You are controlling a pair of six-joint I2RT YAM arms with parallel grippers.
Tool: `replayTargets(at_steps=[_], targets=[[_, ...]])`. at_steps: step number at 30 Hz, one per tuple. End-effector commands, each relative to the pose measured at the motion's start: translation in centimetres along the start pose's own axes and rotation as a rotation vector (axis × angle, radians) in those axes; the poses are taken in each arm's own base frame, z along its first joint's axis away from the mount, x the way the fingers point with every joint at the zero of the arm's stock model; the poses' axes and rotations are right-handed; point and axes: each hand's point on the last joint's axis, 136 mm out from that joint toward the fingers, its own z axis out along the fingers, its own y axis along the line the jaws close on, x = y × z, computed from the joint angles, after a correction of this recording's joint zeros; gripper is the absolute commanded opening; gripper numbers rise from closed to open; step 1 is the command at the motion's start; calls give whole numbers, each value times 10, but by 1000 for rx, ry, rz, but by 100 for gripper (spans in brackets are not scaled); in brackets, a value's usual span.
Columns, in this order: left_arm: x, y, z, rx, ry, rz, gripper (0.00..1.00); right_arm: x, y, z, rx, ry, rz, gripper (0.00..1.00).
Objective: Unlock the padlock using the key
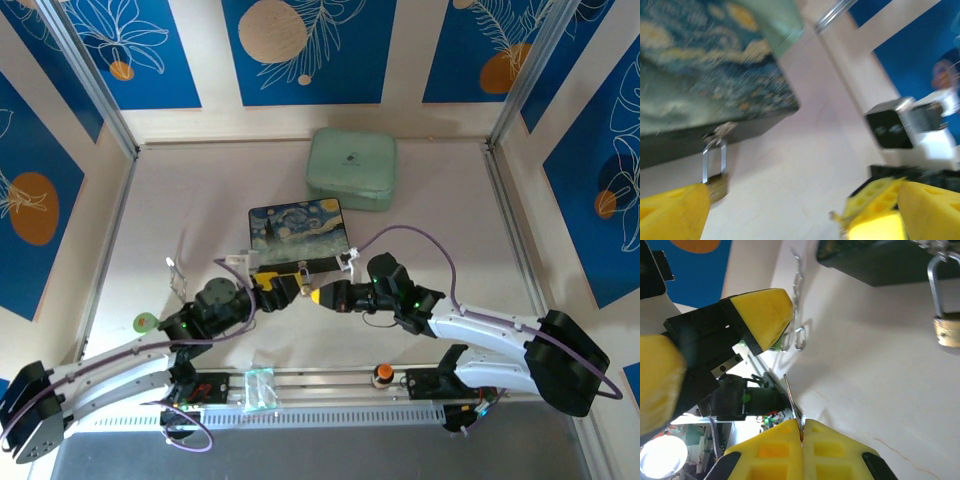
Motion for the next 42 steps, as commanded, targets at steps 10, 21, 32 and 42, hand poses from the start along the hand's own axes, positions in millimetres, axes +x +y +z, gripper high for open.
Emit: replayTargets(at_steps=[10, 21, 32, 42], targets=[[52, 42, 42, -153, 168, 170, 89, 3, -50, -32, 199, -46, 87, 0], [60, 54, 82, -172, 166, 260, 86, 3, -54, -35, 207, -49, 88, 0], [72, 71, 107, -189, 136, 209, 56, 3, -63, -35, 222, -63, 96, 0], [71, 70, 107, -196, 130, 172, 10, 2, -73, -28, 234, -60, 140, 0]])
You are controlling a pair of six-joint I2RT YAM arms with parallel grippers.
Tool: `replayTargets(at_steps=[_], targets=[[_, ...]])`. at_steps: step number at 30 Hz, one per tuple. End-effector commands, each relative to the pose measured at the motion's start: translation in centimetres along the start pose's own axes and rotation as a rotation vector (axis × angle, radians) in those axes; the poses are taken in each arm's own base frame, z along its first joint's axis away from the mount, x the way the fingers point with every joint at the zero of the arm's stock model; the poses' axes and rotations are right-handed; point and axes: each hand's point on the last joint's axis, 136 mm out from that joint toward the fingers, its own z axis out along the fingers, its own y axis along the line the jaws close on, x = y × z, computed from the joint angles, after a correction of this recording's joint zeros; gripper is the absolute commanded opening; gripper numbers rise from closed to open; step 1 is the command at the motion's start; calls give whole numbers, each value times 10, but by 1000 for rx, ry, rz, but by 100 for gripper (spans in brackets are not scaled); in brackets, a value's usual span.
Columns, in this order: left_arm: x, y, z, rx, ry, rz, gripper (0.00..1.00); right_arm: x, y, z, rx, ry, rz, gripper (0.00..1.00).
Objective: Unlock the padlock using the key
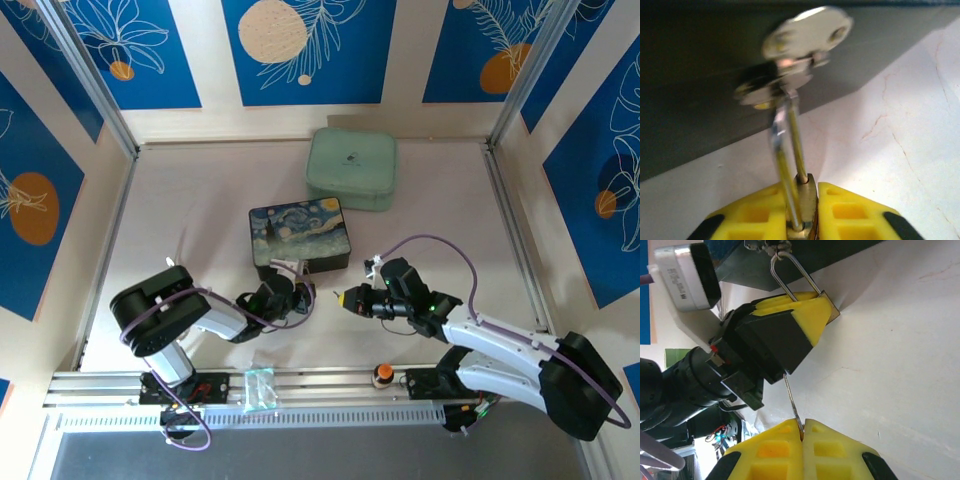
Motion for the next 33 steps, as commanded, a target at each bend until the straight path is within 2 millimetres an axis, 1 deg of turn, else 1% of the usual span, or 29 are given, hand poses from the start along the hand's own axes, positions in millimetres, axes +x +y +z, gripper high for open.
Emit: replayTargets(at_steps=[1, 3, 6, 9, 13, 15, 17, 20, 25, 29, 33], targets=[[-1, -6, 0, 17, 5, -36, 6, -2, -2, 7, -2, 6, 24, 0], [-2, -6, 0, 11, 7, -58, 1, -3, 1, 12, -18, 13, 37, 0], [-5, -8, -3, 18, 0, -119, 0, -6, 1, 19, -24, 15, 78, 0], [-9, -8, -8, 13, -3, -231, 0, -3, -6, 25, 5, 52, 187, 0], [-23, -23, -17, 61, -12, -332, 0, 1, 1, 33, -39, 93, 245, 0], [-25, -23, -21, 30, 9, -359, 0, 1, 2, 36, -45, 99, 250, 0], [-29, -27, -25, 35, 13, -385, 0, 2, 4, 39, -58, 101, 249, 0], [-33, -32, -30, 73, 7, -449, 0, 3, 12, 43, -103, 124, 245, 0], [-39, -32, -36, 99, -33, -516, 0, 5, 24, 51, -225, 182, 272, 0], [-41, -32, -37, 114, -52, -550, 0, 9, 23, 53, -244, 197, 271, 0], [-45, -31, -39, 136, -84, -589, 0, 8, 19, 50, -245, 191, 289, 0]])
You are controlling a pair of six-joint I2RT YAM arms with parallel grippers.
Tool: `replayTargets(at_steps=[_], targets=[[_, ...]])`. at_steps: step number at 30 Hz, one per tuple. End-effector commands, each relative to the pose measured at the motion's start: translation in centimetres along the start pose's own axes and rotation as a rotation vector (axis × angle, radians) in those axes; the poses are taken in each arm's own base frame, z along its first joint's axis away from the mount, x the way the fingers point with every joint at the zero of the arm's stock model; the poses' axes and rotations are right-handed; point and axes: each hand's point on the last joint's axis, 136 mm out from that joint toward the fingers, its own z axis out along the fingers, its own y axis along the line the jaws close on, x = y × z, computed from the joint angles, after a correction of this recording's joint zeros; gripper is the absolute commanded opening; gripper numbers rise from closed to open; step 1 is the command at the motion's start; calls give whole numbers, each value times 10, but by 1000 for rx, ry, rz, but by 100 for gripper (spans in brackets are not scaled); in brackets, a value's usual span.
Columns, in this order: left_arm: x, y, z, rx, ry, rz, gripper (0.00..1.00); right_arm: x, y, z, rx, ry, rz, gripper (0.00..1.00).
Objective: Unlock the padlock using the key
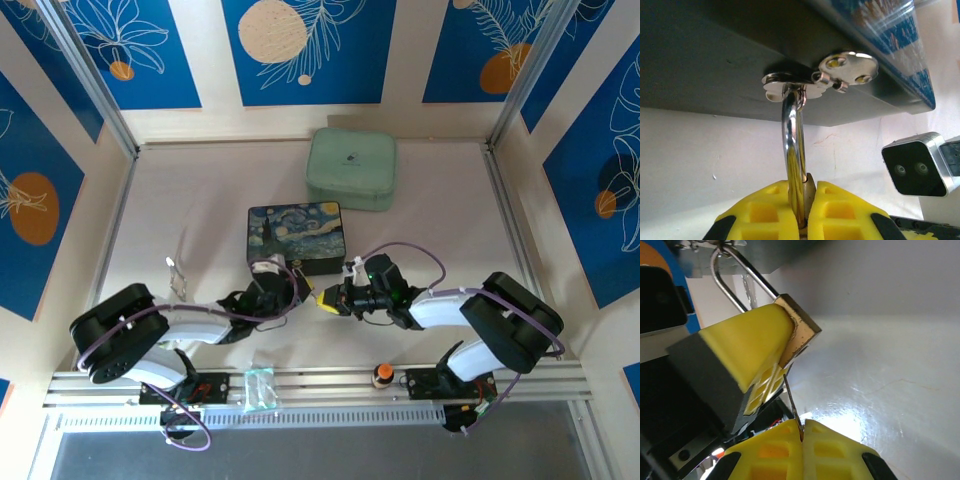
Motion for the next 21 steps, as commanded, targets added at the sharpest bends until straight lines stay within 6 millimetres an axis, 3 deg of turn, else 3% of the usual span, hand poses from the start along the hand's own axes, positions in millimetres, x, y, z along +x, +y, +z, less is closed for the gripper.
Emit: replayTargets(at_steps=[1, 21], targets=[[-17, -29, -7, 120, -72, -56, 0, 2, 3, -4, -39, 18, 18, 0], [-29, -36, -21, 144, -123, -97, 0, -13, 10, 4, -143, -9, 88, 0]])
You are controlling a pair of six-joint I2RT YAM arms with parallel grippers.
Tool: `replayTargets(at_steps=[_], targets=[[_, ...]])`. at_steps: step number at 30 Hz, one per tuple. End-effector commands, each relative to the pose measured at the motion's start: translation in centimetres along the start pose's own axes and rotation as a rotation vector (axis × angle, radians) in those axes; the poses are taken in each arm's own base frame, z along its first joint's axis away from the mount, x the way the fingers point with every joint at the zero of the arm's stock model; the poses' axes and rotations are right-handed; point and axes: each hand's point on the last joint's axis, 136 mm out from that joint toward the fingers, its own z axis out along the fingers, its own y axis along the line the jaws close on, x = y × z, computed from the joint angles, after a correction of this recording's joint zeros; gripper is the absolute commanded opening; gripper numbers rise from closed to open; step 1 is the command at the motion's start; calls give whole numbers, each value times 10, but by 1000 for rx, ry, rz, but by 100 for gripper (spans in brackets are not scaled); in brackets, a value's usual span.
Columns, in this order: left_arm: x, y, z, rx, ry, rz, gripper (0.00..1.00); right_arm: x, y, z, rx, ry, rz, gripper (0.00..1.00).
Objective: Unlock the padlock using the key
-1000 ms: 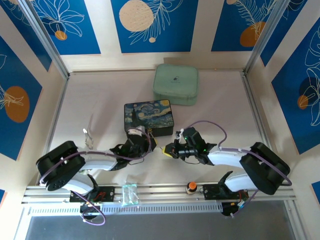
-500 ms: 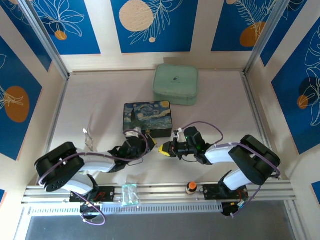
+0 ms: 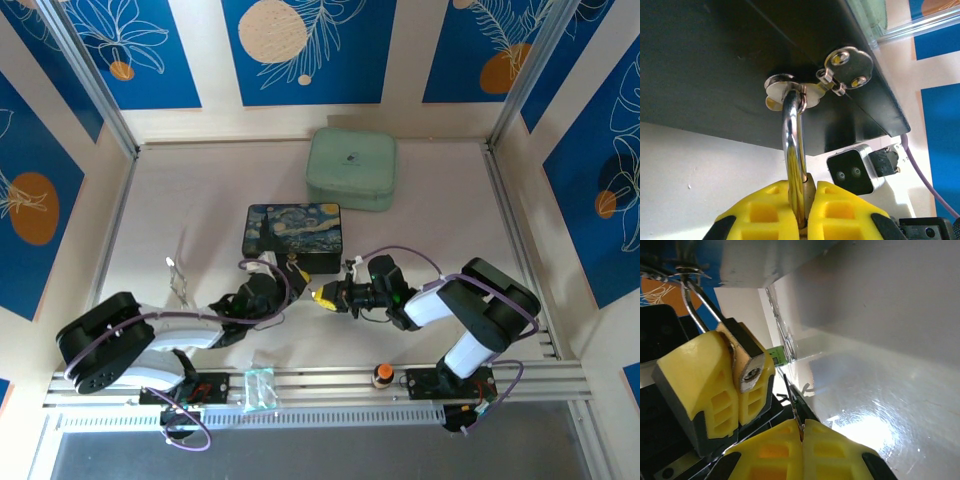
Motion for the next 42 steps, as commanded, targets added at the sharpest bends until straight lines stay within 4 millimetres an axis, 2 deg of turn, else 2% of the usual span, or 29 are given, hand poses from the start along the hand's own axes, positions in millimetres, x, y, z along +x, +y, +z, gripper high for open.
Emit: replayTargets(at_steps=[1, 15, 30, 38, 42], targets=[[-8, -20, -3, 68, -32, -11, 0, -2, 6, -2, -40, -11, -6, 0], [-9, -22, -2, 104, -51, -57, 0, -11, 6, -3, -116, -55, 32, 0], [-11, -20, -1, 83, -61, -57, 0, -10, 9, -2, -134, -71, 15, 0], [-9, -22, 1, 91, -50, -61, 0, -11, 15, 1, -167, -68, -7, 0], [-5, -25, 4, 108, -30, -80, 0, -10, 25, 0, -190, -75, -45, 0]])
